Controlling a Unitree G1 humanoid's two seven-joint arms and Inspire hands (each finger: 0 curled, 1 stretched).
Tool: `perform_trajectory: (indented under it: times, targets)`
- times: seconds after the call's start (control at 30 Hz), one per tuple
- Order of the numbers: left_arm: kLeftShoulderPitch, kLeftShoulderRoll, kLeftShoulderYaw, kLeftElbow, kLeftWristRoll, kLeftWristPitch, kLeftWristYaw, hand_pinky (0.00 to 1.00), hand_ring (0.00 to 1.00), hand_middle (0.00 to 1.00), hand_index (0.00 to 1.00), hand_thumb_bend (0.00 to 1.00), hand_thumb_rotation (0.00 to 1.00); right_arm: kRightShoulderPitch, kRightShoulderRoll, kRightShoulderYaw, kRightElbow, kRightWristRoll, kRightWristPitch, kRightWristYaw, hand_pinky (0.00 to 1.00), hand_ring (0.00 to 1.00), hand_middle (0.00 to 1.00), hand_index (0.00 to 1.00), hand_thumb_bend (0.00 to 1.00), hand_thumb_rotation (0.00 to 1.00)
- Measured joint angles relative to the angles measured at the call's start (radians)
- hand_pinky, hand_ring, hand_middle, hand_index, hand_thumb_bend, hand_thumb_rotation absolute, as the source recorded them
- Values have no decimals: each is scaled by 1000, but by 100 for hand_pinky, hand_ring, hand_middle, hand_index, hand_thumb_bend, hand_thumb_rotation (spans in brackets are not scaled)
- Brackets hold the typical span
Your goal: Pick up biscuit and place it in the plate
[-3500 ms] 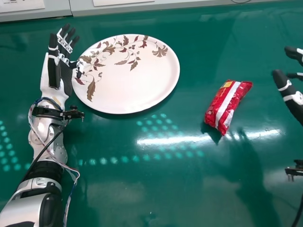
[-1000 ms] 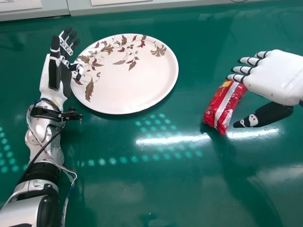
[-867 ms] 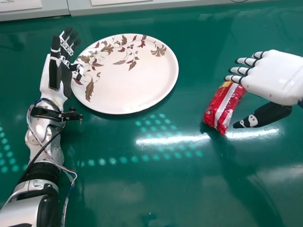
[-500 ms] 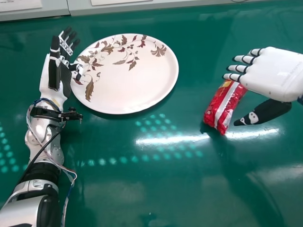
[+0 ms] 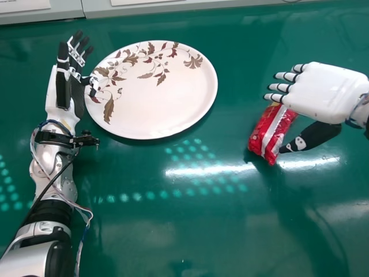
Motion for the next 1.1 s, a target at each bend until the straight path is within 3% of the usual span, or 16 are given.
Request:
perform_trajectory:
  times: [0.37,0.8,0.83,0.87,0.93,0.97,1.03,1.1]
  targets:
    - [8,1,0,-11,-22,3,-25,0,100,100,100,100,96,-64,76,92,115,-14,-16,-17,86,100,100,100,100,32]
    - [24,5,0,-45,-31,14,-31,0,100,100,100,100,96,-110,119,149,273,-32,-35,-131,76,96,99,99,100,25]
    - [25,6,0,-49,-28,14,-26,0,100,100,100,100,97,-111,122,152,285,-32,-36,-149,72,93,97,96,100,19]
    - [27,7,0,-50,-26,14,-18,0,100,100,100,100,97,-112,129,154,302,-32,-37,-175,64,83,88,87,98,8]
    - [28,10,0,-52,-26,17,-12,0,100,100,100,100,95,-112,153,158,342,-24,-41,-234,54,70,74,71,91,2]
    - [29,11,0,-53,-27,21,-12,0,100,100,100,100,94,-112,167,160,367,-15,-43,-265,47,58,62,56,68,1]
    - [32,12,1,-60,-29,28,-12,0,100,100,100,100,95,-112,194,163,411,0,-42,-331,34,44,50,52,56,0]
    - [34,12,1,-65,-30,33,-12,0,100,100,100,100,95,-112,210,173,436,-6,-32,-381,24,39,44,51,52,0]
